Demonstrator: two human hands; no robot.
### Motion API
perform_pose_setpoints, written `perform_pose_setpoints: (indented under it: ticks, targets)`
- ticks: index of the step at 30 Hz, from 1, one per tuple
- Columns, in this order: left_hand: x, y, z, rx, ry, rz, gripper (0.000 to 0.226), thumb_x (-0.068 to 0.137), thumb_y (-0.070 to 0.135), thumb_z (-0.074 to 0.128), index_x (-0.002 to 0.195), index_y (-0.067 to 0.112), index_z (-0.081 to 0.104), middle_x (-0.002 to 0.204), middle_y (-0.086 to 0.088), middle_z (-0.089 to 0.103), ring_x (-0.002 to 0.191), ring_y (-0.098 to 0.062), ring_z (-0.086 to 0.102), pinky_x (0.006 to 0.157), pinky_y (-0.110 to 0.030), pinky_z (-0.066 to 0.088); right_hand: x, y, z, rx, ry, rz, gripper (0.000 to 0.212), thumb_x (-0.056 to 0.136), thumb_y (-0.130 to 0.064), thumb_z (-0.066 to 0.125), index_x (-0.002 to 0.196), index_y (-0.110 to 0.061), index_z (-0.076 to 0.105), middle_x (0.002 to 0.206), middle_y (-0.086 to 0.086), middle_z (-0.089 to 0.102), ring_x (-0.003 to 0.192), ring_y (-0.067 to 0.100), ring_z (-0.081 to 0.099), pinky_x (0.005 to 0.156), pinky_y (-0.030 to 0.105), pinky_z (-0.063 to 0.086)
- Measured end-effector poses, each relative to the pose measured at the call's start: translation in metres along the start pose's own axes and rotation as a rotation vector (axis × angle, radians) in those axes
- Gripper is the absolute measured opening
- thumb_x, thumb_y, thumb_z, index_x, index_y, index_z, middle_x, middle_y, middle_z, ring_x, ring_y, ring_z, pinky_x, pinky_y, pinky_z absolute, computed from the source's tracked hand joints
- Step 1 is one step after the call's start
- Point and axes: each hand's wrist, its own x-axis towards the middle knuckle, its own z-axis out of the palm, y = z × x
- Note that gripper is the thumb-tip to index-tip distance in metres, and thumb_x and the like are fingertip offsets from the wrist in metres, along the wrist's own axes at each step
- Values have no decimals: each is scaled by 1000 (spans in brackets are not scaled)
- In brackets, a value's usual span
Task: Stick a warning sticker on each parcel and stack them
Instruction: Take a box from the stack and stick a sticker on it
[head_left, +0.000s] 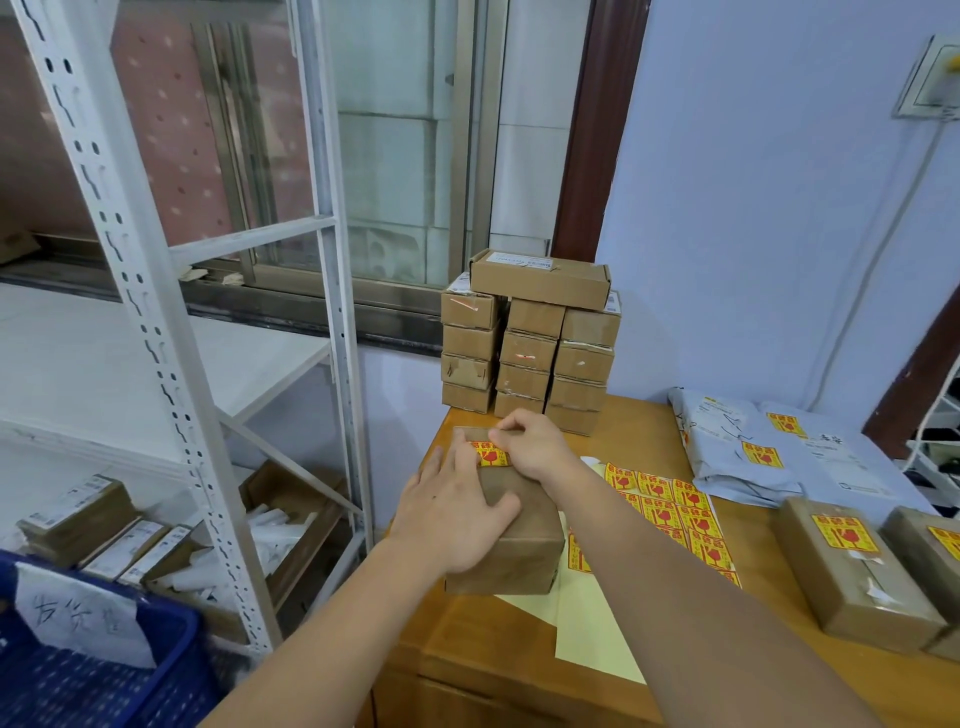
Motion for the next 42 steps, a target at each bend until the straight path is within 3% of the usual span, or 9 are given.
perform_pose_setpoints:
  ticks: [4,7,10,17,22,25,29,38,42]
  targets:
    - [-2,-1,0,-81,25,-35,92,85,72,41,157,28,4,159,0,35,144,-20,36,117,-44,30,-6,1,-1,-4,3,-15,24,96,-41,65,106,-20,67,115,-1,65,108,20,59,92,38,49]
    - [-4,0,0,-135,24,-52,104,81,72,43,158,31,-15,164,2,29,147,-20,36,120,-45,30,-10,0,0,5,-28,16,52,75,-69,72,103,-26,61,108,-7,64,100,15,59,85,36,51]
    - [-4,1,0,-152,16,-73,113,76,74,40,155,31,-28,166,3,28,149,-19,33,122,-46,28,-8,1,1,-97,-62,21,68,66,-77,73,109,-28,55,116,-4,60,108,20,56,93,42,51]
    - [-1,-1,0,-170,18,-73,98,75,76,41,155,37,-2,151,1,46,136,-22,46,115,-49,38,-6,-1,-7,-113,-170,44,79,56,-76,79,117,-33,51,128,-2,52,117,23,53,100,47,49]
    - [-2,0,-2,-189,19,-69,88,79,72,43,152,38,9,143,6,48,133,-20,46,112,-47,38,-8,0,-16,-147,-261,4,81,70,-67,80,133,-30,47,133,-1,43,120,21,49,104,46,46]
    - [-1,0,-4,-173,16,-26,78,83,68,45,150,40,16,150,8,41,138,-21,41,111,-47,37,-8,2,-18,-120,-284,-6,71,85,-66,66,141,-27,45,137,0,40,123,20,47,106,42,44]
    - [3,1,-4,-38,-56,-31,87,89,69,36,163,34,7,171,15,-1,154,-21,16,122,-49,24,-6,6,-18,-116,-258,-17,61,92,-59,63,141,-27,47,140,1,40,122,19,46,104,37,43]
    - [2,3,-7,30,-81,-6,89,94,69,32,165,28,-2,172,11,-9,158,-16,0,125,-47,14,5,13,-31,-27,-409,9,79,73,-52,85,140,-32,48,137,1,51,123,21,52,108,45,46]
    - [2,3,-9,16,-95,8,86,96,64,34,165,26,0,172,11,-4,157,-17,8,124,-45,17,3,18,-31,26,-431,3,55,91,-54,67,138,-34,46,140,0,44,127,21,49,110,45,45]
